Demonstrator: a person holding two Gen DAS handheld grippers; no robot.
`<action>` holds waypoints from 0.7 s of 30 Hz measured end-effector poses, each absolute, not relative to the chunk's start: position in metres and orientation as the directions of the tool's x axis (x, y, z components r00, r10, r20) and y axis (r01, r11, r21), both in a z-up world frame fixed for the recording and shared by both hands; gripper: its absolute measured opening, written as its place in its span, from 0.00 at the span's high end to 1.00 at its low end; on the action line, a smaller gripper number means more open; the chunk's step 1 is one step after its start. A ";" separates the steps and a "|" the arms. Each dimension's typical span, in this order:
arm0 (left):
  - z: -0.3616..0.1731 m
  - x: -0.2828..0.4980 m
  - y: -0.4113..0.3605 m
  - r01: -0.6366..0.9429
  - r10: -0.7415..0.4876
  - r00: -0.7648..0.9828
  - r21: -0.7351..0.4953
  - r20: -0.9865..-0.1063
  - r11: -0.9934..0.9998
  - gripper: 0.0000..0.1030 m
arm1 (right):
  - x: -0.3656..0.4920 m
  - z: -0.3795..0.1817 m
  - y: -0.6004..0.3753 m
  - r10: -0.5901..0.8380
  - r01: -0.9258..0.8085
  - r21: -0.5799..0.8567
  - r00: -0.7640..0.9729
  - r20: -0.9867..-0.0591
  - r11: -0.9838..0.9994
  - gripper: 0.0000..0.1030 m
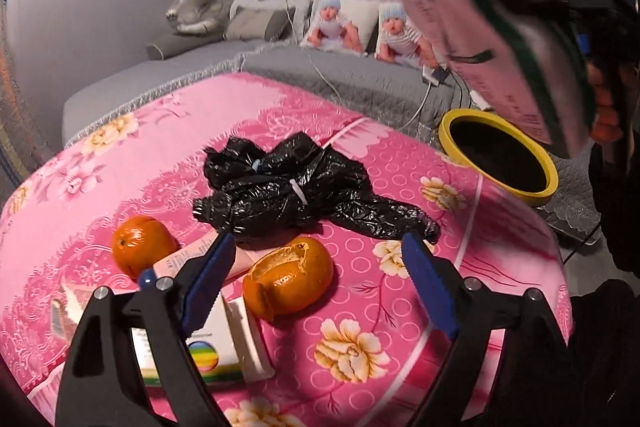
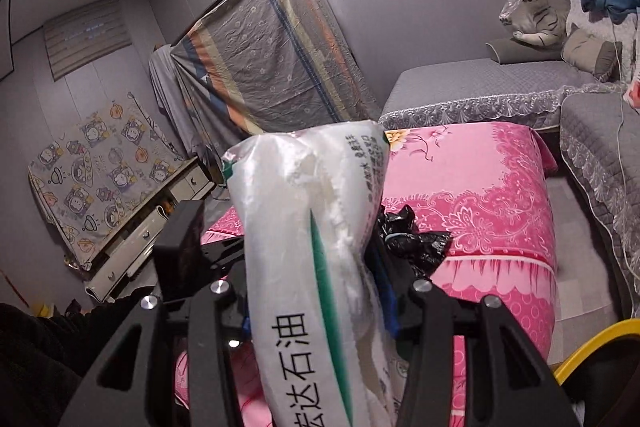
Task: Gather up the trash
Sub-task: 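Grasp the white printed plastic bag with the right gripper and lift it, then grasp the peeled tangerine with the left gripper while the right gripper holds the bag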
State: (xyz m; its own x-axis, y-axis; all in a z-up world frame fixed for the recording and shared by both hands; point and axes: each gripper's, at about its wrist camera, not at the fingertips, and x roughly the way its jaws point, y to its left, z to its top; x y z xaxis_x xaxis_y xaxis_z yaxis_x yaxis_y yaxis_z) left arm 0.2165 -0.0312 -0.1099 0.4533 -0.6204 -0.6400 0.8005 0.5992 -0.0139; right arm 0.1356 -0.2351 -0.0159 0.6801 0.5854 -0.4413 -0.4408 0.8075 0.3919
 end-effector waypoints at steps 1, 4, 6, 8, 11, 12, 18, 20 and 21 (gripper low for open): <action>-0.113 0.218 -0.034 0.799 -0.609 0.453 -0.006 -0.651 0.601 0.26 | 0.137 -0.018 -0.237 0.585 -0.438 0.395 0.681 -0.440 0.808 0.58; -0.118 0.220 -0.037 0.805 -0.598 0.436 -0.007 -0.672 0.594 0.34 | 0.137 -0.026 -0.247 0.590 -0.427 0.419 0.681 -0.435 0.802 0.58; -0.122 0.222 -0.040 0.808 -0.589 0.425 -0.005 -0.687 0.589 0.42 | 0.137 -0.030 -0.252 0.587 -0.418 0.426 0.683 -0.435 0.802 0.58; -0.128 0.225 -0.045 0.810 -0.572 0.416 0.003 -0.707 0.586 0.50 | 0.137 -0.034 -0.257 0.586 -0.410 0.437 0.685 -0.433 0.801 0.58; -0.135 0.230 -0.051 0.807 -0.544 0.415 0.018 -0.729 0.590 0.56 | 0.137 -0.039 -0.262 0.585 -0.396 0.453 0.687 -0.431 0.799 0.58; -0.137 0.232 -0.051 0.804 -0.539 0.414 0.018 -0.734 0.594 0.56 | 0.136 -0.040 -0.263 0.585 -0.393 0.457 0.687 -0.430 0.798 0.58; -0.146 0.246 -0.050 0.775 -0.508 0.417 0.002 -0.754 0.632 0.70 | 0.129 -0.040 -0.268 0.576 -0.378 0.464 0.697 -0.427 0.801 0.58; -0.148 0.246 -0.053 0.762 -0.471 0.451 0.052 -0.758 0.646 0.70 | 0.127 -0.039 -0.269 0.573 -0.374 0.464 0.700 -0.427 0.803 0.58; -0.149 0.245 -0.054 0.761 -0.465 0.456 0.062 -0.759 0.646 0.70 | 0.125 -0.038 -0.269 0.571 -0.372 0.464 0.702 -0.425 0.804 0.58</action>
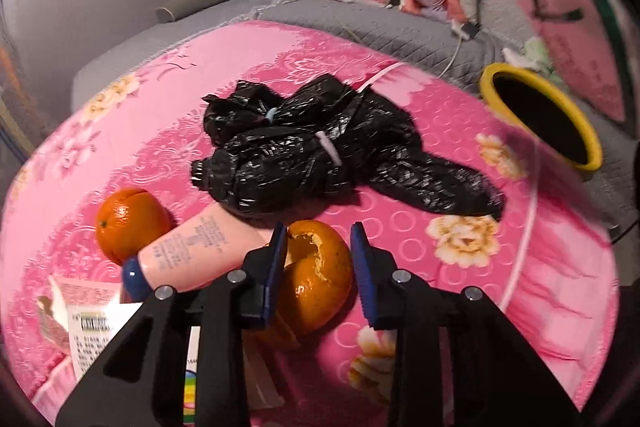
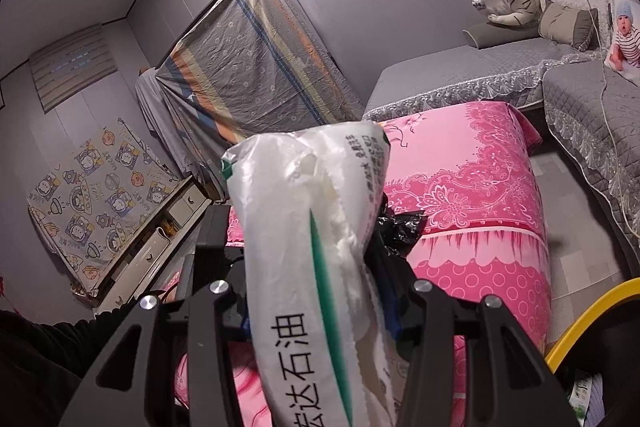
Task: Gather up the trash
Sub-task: 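Grasp the peeled tangerine with the left gripper while the right gripper holds the bag, then carry the bag and the tangerine in both grippers over the yellow-rimmed bin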
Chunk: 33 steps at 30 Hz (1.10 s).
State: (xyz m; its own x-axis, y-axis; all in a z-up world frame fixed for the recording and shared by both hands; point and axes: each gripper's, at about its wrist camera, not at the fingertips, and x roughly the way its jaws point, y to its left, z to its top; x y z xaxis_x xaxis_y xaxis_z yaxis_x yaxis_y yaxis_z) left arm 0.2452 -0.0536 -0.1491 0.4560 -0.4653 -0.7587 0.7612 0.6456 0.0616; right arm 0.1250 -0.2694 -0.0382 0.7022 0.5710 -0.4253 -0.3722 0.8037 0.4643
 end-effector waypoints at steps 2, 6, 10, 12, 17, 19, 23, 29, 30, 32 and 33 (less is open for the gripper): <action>-0.149 0.244 -0.053 0.764 -0.462 0.460 0.072 -0.759 0.642 0.71 | 0.120 -0.035 -0.268 0.567 -0.371 0.461 0.706 -0.424 0.806 0.58; -0.149 0.242 -0.051 0.754 -0.454 0.473 0.081 -0.755 0.651 0.76 | 0.113 -0.029 -0.263 0.556 -0.368 0.448 0.714 -0.425 0.815 0.58; -0.141 0.239 -0.041 0.736 -0.476 0.489 0.052 -0.731 0.675 0.86 | 0.106 -0.022 -0.260 0.552 -0.370 0.441 0.719 -0.421 0.818 0.58; -0.127 0.230 -0.035 0.729 -0.500 0.508 0.041 -0.701 0.684 0.86 | 0.101 -0.017 -0.260 0.553 -0.375 0.436 0.723 -0.415 0.818 0.58; -0.082 0.205 -0.014 0.694 -0.561 0.570 -0.015 -0.601 0.720 0.86 | 0.088 -0.006 -0.259 0.556 -0.385 0.435 0.734 -0.390 0.814 0.58; -0.061 0.191 -0.008 0.665 -0.568 0.611 -0.031 -0.552 0.746 0.86 | 0.082 -0.004 -0.259 0.554 -0.387 0.433 0.740 -0.381 0.814 0.58; -0.024 0.166 -0.007 0.572 -0.515 0.703 -0.041 -0.490 0.819 0.86 | 0.075 -0.002 -0.263 0.555 -0.384 0.446 0.750 -0.360 0.809 0.58; 0.011 0.138 -0.027 0.546 -0.512 0.736 -0.059 -0.443 0.835 0.86 | 0.065 0.000 -0.279 0.535 -0.355 0.468 0.776 -0.336 0.809 0.58; 0.014 0.135 -0.031 0.549 -0.516 0.736 -0.061 -0.439 0.834 0.86 | 0.062 0.002 -0.283 0.526 -0.349 0.466 0.784 -0.331 0.813 0.58; 0.023 0.130 -0.043 0.556 -0.524 0.741 -0.055 -0.419 0.829 0.86 | 0.057 0.004 -0.290 0.513 -0.339 0.467 0.798 -0.318 0.817 0.58; 0.026 0.128 -0.050 0.566 -0.536 0.737 -0.056 -0.412 0.822 0.86 | 0.054 0.005 -0.294 0.503 -0.331 0.467 0.807 -0.309 0.820 0.58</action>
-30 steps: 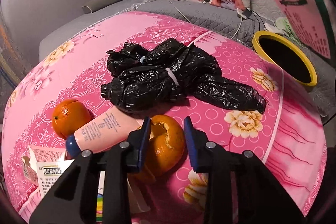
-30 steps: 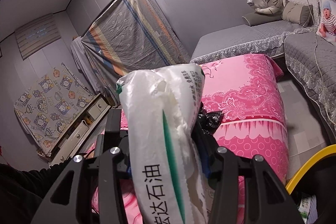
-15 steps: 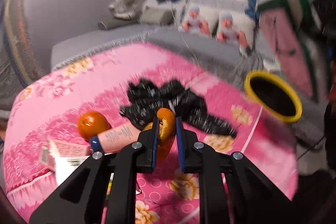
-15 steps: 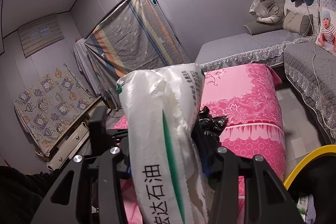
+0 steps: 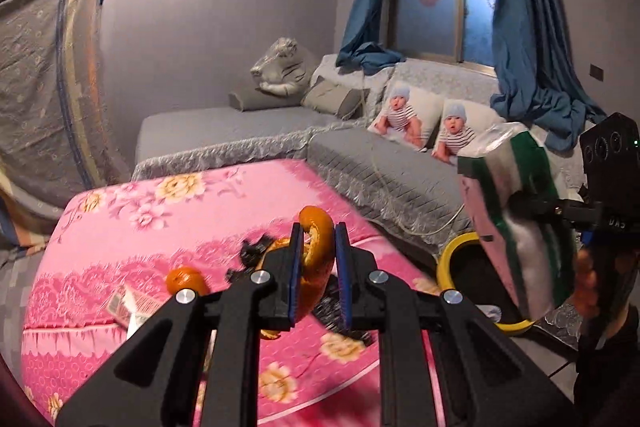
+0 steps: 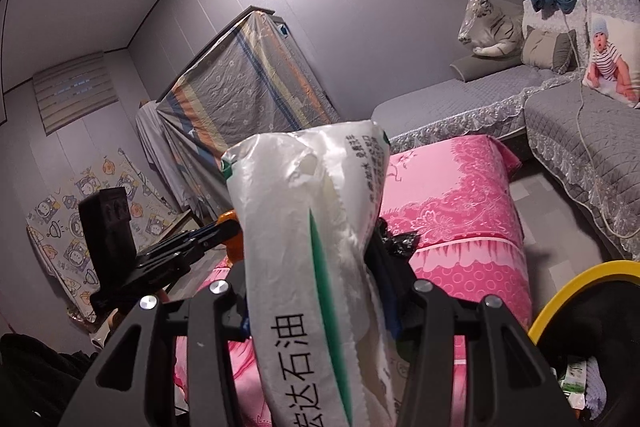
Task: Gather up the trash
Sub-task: 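Carry the bag and the tangerine in both grippers over the yellow-rimmed bin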
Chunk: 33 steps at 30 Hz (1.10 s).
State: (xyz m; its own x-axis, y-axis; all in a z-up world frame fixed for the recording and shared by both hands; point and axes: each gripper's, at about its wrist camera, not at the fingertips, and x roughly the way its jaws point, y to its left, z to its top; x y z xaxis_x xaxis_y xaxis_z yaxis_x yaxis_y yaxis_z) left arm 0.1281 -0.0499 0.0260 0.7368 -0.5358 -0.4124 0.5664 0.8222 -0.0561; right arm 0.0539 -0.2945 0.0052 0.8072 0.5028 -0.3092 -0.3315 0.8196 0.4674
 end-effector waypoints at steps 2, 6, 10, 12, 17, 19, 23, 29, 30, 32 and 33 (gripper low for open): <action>0.029 0.125 -0.062 0.587 -0.559 0.723 -0.067 -0.406 0.807 0.86 | 0.047 0.007 -0.307 0.474 -0.308 0.471 0.832 -0.288 0.827 0.58; 0.034 0.118 -0.092 0.639 -0.605 0.690 -0.058 -0.398 0.767 0.86 | 0.034 0.006 -0.333 0.407 -0.247 0.488 0.878 -0.253 0.837 0.58; 0.036 0.111 -0.124 0.682 -0.639 0.660 -0.040 -0.395 0.730 0.86 | 0.023 0.001 -0.361 0.324 -0.166 0.503 0.914 -0.245 0.848 0.58; 0.035 0.109 -0.138 0.703 -0.657 0.641 -0.041 -0.397 0.710 0.86 | 0.019 -0.003 -0.373 0.286 -0.128 0.504 0.925 -0.250 0.854 0.58; 0.031 0.105 -0.176 0.746 -0.690 0.603 -0.023 -0.400 0.666 0.86 | 0.003 -0.016 -0.399 0.186 -0.030 0.495 0.945 -0.269 0.868 0.58; 0.029 0.105 -0.191 0.765 -0.705 0.580 -0.025 -0.407 0.644 0.86 | -0.002 -0.023 -0.406 0.160 -0.001 0.495 0.947 -0.277 0.869 0.58; 0.022 0.103 -0.218 0.796 -0.728 0.542 -0.022 -0.420 0.605 0.86 | -0.013 -0.036 -0.423 0.089 0.072 0.486 0.950 -0.299 0.871 0.57; 0.010 0.096 -0.248 0.828 -0.750 0.505 -0.007 -0.428 0.561 0.86 | -0.025 -0.055 -0.441 -0.015 0.180 0.458 0.940 -0.342 0.870 0.57; 0.008 0.096 -0.252 0.831 -0.752 0.501 -0.004 -0.428 0.556 0.86 | -0.025 -0.058 -0.444 -0.027 0.195 0.455 0.937 -0.348 0.869 0.57; 0.003 0.094 -0.264 0.839 -0.756 0.492 0.004 -0.431 0.544 0.86 | -0.027 -0.065 -0.452 -0.044 0.217 0.458 0.932 -0.360 0.862 0.57; 0.003 0.094 -0.267 0.842 -0.758 0.488 0.005 -0.433 0.540 0.86 | -0.027 -0.067 -0.455 -0.052 0.228 0.458 0.929 -0.365 0.860 0.57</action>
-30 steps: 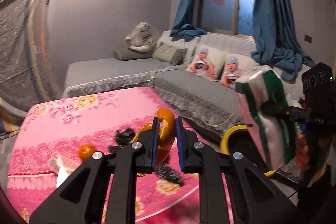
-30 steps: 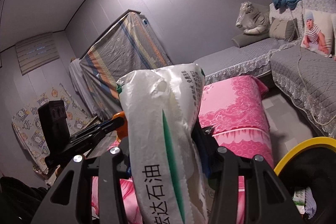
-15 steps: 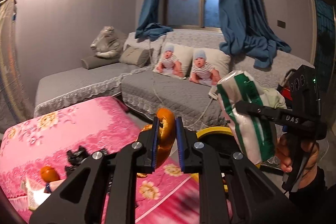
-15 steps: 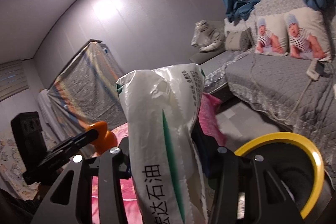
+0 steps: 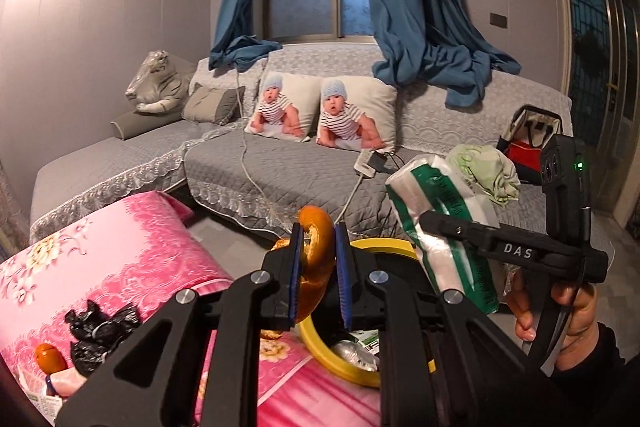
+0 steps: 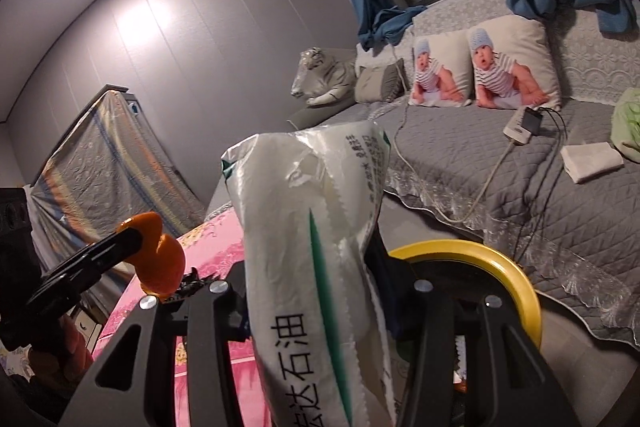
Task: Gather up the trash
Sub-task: 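Carry the bag and the tangerine in both grippers over the yellow-rimmed bin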
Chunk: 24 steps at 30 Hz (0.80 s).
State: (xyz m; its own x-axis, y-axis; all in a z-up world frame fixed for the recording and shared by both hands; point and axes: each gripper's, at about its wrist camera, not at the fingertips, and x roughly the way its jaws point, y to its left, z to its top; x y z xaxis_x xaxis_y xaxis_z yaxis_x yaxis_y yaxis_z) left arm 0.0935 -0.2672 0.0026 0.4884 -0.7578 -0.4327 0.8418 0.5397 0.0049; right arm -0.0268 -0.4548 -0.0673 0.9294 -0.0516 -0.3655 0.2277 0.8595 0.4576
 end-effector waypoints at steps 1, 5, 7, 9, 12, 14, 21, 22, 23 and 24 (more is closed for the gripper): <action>0.000 0.093 -0.273 0.847 -0.760 0.480 0.005 -0.437 0.532 0.86 | -0.026 -0.071 -0.457 -0.062 0.241 0.455 0.926 -0.372 0.857 0.57; -0.008 0.093 -0.290 0.859 -0.767 0.459 0.002 -0.448 0.513 0.86 | -0.025 -0.085 -0.468 -0.082 0.281 0.463 0.911 -0.404 0.841 0.57; -0.013 0.093 -0.298 0.861 -0.767 0.456 0.004 -0.452 0.509 0.86 | -0.024 -0.091 -0.473 -0.083 0.293 0.467 0.905 -0.418 0.834 0.57; -0.017 0.094 -0.304 0.864 -0.770 0.445 -0.006 -0.458 0.503 0.86 | -0.022 -0.097 -0.478 -0.087 0.306 0.474 0.899 -0.429 0.825 0.57; -0.025 0.098 -0.313 0.868 -0.770 0.430 -0.019 -0.471 0.497 0.86 | -0.022 -0.107 -0.483 -0.091 0.328 0.486 0.889 -0.448 0.810 0.57; -0.033 0.101 -0.321 0.870 -0.769 0.418 -0.032 -0.483 0.493 0.86 | -0.021 -0.112 -0.486 -0.098 0.347 0.489 0.880 -0.465 0.800 0.57; -0.063 0.115 -0.341 0.870 -0.756 0.386 -0.065 -0.529 0.489 0.86 | -0.015 -0.134 -0.494 -0.107 0.412 0.499 0.841 -0.530 0.762 0.57; -0.068 0.118 -0.344 0.869 -0.751 0.382 -0.067 -0.539 0.490 0.85 | -0.013 -0.138 -0.495 -0.110 0.422 0.500 0.836 -0.538 0.756 0.56; -0.072 0.121 -0.347 0.869 -0.747 0.379 -0.068 -0.546 0.490 0.85 | -0.012 -0.140 -0.496 -0.112 0.429 0.499 0.831 -0.545 0.753 0.56; -0.076 0.123 -0.349 0.868 -0.742 0.377 -0.068 -0.554 0.492 0.85 | -0.010 -0.142 -0.497 -0.115 0.440 0.498 0.824 -0.555 0.748 0.56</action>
State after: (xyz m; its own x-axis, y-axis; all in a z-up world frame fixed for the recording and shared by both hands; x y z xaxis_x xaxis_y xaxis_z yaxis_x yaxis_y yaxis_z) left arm 0.1233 -0.3494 -0.0763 0.3774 -0.7422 -0.5538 0.8679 0.4920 -0.0679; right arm -0.0101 -0.4966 -0.1417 0.8239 -0.1151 -0.5549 0.4396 0.7477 0.4977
